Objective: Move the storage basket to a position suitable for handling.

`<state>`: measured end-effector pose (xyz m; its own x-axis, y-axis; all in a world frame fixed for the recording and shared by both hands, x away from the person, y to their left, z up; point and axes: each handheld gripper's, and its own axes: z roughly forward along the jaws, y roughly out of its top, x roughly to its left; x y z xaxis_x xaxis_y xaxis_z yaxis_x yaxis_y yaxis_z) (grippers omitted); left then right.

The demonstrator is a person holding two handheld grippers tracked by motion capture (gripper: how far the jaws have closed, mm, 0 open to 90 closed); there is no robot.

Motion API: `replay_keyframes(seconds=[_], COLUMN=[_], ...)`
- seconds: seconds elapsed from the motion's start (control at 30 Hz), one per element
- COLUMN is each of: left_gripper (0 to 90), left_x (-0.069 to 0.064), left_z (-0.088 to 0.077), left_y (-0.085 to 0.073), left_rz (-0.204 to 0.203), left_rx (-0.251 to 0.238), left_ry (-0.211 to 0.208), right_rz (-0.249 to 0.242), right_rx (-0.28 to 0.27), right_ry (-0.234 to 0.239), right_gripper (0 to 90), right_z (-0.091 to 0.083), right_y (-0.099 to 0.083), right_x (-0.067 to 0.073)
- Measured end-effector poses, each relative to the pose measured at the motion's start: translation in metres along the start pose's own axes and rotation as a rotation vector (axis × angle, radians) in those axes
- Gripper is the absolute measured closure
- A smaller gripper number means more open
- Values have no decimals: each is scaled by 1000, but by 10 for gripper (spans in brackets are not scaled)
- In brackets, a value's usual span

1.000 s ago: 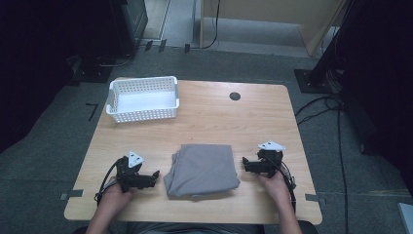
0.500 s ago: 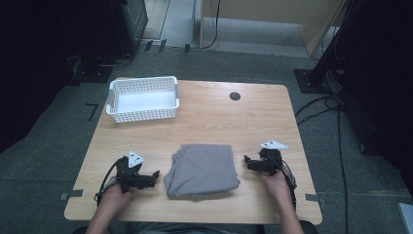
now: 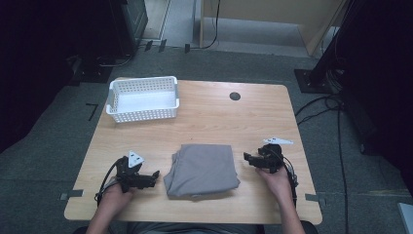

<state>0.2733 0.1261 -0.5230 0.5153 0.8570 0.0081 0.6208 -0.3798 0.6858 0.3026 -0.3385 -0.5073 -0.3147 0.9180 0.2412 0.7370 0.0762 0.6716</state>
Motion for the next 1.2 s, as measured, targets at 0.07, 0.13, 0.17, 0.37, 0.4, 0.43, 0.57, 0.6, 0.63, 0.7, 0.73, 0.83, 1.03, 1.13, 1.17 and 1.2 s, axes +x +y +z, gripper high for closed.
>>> replay_keyframes(seconds=[0.07,0.13,0.17,0.37,0.4,0.43,0.57,0.6,0.63,0.7,0.73,0.83,1.03,1.13,1.17,1.2], left_gripper=[0,0,0,0,0,0,0,0,0,0,0,0,0,0,0,0], left_x=[0,0,0,0,0,0,0,0,0,0,0,0,0,-2,-2,-2], left_z=[0,0,0,0,0,0,0,0,0,0,0,0,0,1,1,1], left_y=[0,0,0,0,0,0,0,0,0,0,0,0,0,1,1,1], left_rz=[0,0,0,1,1,1,1,1,1,1,1,1,1,-11,-12,-12], left_rx=[0,0,0,0,0,0,1,1,1,1,1,1,1,0,1,1], left_ry=[0,0,0,0,0,0,0,0,0,0,0,0,0,12,11,10], right_rz=[29,32,36,23,23,22,10,11,14,9,11,10,9,7,8,7], right_rx=[-4,1,12,24,24,37,55,61,63,77,79,74,66,55,56,56], right_ry=[32,44,47,77,77,81,91,95,101,105,109,118,140,146,149,147], right_gripper=[301,316,319,364,364,371,399,399,406,415,416,429,444,444,444,446], right_z=[-2,-2,-2,-4,-4,-3,0,1,2,5,6,8,8,8,8,9], right_y=[2,2,3,13,13,15,22,24,26,31,34,39,59,66,68,70], right_x=[-2,-3,-2,1,1,1,6,7,7,8,9,9,12,14,14,15])
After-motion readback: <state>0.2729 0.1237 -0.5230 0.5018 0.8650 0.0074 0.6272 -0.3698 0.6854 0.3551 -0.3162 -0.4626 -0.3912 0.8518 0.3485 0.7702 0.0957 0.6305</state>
